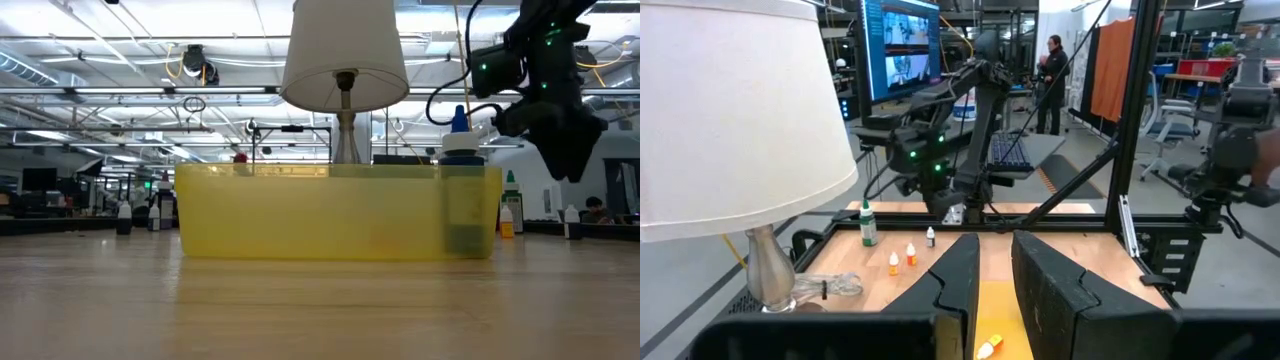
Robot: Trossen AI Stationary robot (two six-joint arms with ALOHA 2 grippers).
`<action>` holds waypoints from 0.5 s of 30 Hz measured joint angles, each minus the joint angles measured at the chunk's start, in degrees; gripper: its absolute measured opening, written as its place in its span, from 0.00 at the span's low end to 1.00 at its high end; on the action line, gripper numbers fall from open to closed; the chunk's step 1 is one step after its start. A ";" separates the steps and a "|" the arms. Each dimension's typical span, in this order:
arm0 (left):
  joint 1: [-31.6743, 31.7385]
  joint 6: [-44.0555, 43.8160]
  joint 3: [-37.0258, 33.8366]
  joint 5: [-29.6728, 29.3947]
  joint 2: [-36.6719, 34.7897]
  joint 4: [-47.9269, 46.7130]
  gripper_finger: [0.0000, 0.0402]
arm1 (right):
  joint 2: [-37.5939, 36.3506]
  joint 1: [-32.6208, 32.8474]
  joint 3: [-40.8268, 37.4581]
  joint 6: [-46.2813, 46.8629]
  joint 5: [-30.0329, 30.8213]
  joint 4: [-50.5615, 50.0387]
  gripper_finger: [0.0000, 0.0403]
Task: Pick & Place food coloring
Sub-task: Put the purple food coloring bottle into the yellow bin
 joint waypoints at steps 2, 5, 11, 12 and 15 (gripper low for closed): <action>0.00 0.00 0.00 -0.01 -0.01 -0.01 0.17 | -0.02 -1.59 -0.94 -0.72 -0.53 1.85 0.50; 0.00 0.00 0.00 -0.01 0.00 -0.01 0.17 | -0.02 -3.62 -2.22 -0.74 -0.81 4.14 0.49; 0.00 0.00 0.00 0.00 0.00 -0.01 0.17 | -0.02 -6.24 -4.92 -0.74 -0.75 6.14 0.49; 0.00 0.00 -0.02 -0.01 0.00 0.01 0.17 | -0.02 -6.57 -5.56 -0.72 -0.74 6.95 0.49; 0.00 0.00 -0.02 0.01 0.00 -0.01 0.17 | -0.02 -7.25 -7.41 -0.72 -0.77 9.96 0.49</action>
